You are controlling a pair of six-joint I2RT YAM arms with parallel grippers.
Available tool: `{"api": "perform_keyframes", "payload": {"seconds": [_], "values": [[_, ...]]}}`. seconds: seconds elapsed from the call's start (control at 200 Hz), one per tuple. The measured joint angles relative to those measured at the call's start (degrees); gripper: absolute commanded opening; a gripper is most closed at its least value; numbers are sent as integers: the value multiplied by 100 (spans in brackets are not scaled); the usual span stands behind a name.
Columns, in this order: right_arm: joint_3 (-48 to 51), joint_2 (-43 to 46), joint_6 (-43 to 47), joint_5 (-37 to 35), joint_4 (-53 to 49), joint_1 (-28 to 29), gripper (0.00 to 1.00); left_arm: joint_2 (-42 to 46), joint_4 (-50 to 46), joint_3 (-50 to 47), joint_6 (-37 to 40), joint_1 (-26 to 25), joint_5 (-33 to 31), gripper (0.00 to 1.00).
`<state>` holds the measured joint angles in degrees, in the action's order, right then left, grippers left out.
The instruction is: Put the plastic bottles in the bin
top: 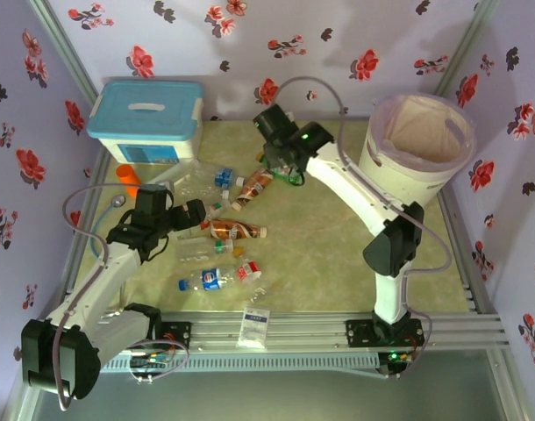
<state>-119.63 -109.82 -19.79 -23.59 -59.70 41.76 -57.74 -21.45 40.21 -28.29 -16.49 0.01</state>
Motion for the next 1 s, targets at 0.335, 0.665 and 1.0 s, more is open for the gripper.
{"api": "perform_keyframes", "payload": {"seconds": [0.335, 0.665, 1.0], "values": [[-1416, 721, 538, -802, -662, -1403, 53, 0, 42, 0, 2, 0, 0, 100], [-1191, 1215, 590, -859, -925, -3346, 53, 0, 39, 0, 26, 0, 0, 100], [-190, 1198, 584, -142, -791, -4120, 53, 15, 35, 0, 61, 15, 0, 100]]}}
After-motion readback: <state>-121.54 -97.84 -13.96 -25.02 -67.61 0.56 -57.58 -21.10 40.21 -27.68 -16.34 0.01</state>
